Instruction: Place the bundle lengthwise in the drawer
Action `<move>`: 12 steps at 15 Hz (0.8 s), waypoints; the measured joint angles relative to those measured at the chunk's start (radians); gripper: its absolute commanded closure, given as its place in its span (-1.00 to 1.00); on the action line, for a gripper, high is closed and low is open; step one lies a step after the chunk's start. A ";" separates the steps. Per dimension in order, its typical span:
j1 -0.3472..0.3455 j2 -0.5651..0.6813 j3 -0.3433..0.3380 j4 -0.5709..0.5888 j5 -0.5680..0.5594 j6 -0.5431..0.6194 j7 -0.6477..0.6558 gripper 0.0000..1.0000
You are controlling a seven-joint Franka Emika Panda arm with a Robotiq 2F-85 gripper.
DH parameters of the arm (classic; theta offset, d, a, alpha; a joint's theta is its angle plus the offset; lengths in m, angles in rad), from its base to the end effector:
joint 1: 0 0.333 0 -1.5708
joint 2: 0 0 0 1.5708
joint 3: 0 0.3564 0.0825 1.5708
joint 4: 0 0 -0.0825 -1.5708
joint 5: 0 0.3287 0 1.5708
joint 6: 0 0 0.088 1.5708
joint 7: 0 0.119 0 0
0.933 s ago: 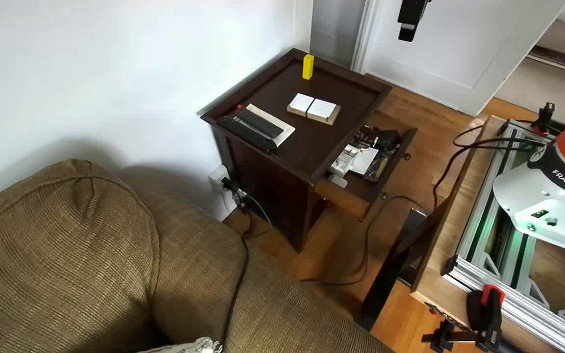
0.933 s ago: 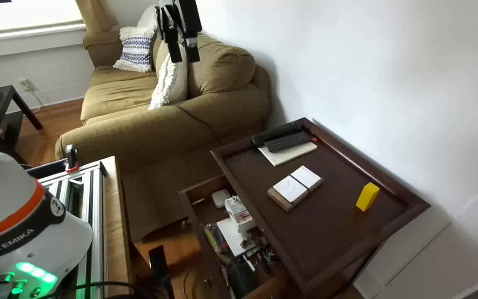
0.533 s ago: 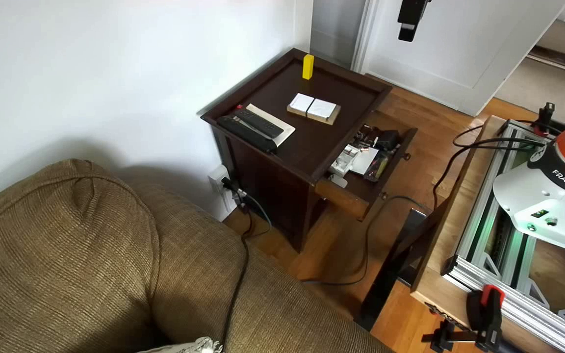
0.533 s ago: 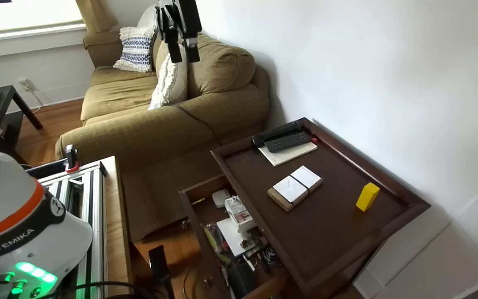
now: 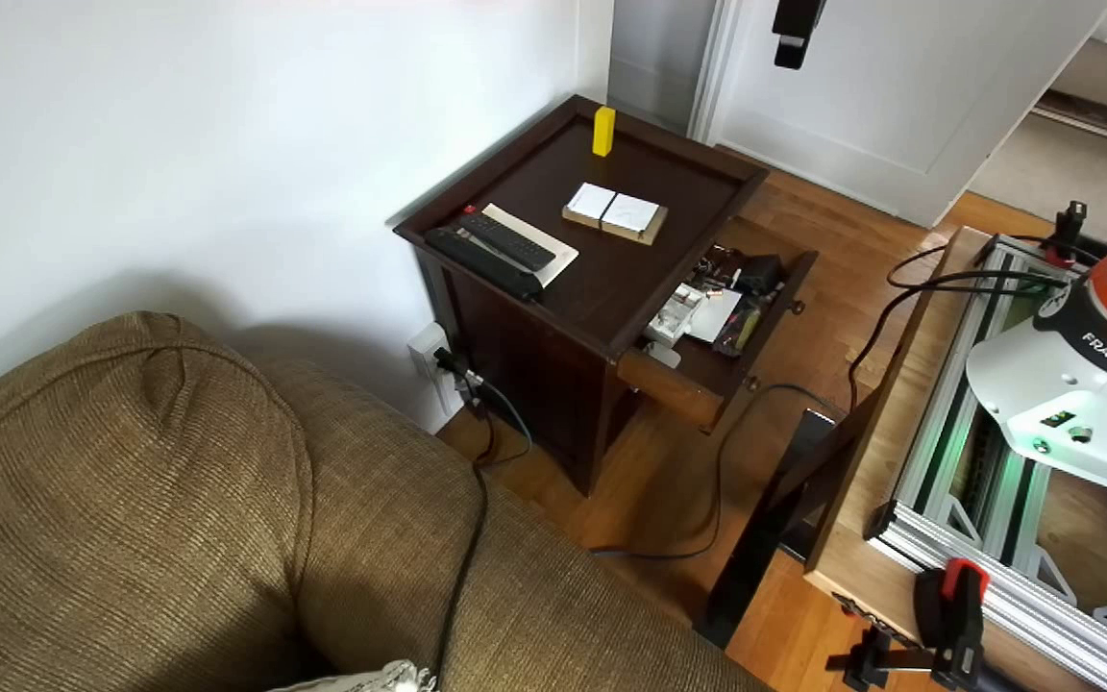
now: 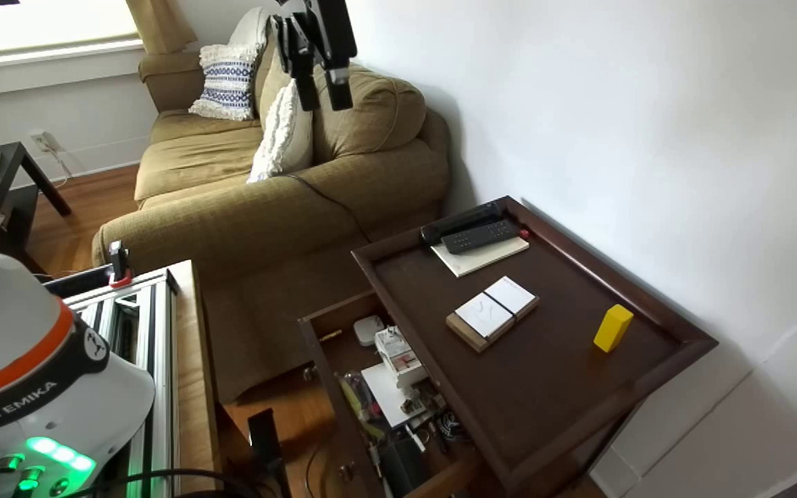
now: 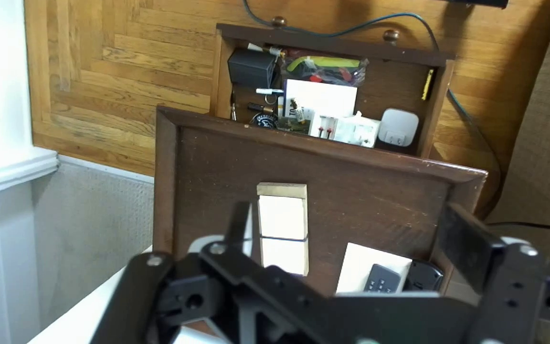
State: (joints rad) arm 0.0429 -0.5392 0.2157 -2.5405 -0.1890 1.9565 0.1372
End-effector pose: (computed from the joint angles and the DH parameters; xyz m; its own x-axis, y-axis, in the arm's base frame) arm 0.2970 0.0726 0.4949 0.9867 0.1599 -0.0300 0.1618 -0.9452 0.2836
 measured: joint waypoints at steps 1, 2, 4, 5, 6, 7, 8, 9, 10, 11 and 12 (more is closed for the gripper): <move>-0.010 0.017 -0.026 -0.003 -0.018 0.029 -0.012 -1.00; -0.023 0.037 -0.056 -0.007 -0.035 0.060 -0.026 -1.00; -0.054 0.081 -0.111 -0.020 -0.058 0.132 -0.052 -1.00; -0.068 0.104 -0.136 -0.032 -0.062 0.174 -0.065 -1.00; -0.080 0.128 -0.156 -0.046 -0.065 0.218 -0.072 -1.00; -0.091 0.152 -0.170 -0.062 -0.065 0.265 -0.073 -1.00; -0.099 0.178 -0.178 -0.076 -0.066 0.315 -0.073 -1.00; -0.107 0.206 -0.181 -0.090 -0.066 0.370 -0.071 -1.00; -0.113 0.236 -0.184 -0.099 -0.066 0.422 -0.065 -1.00; -0.117 0.268 -0.186 -0.105 -0.066 0.473 -0.060 -1.00; -0.121 0.301 -0.189 -0.107 -0.066 0.520 -0.053 -1.00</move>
State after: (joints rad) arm -0.0781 -0.2380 0.0269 -2.6471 -0.2547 2.4764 0.0841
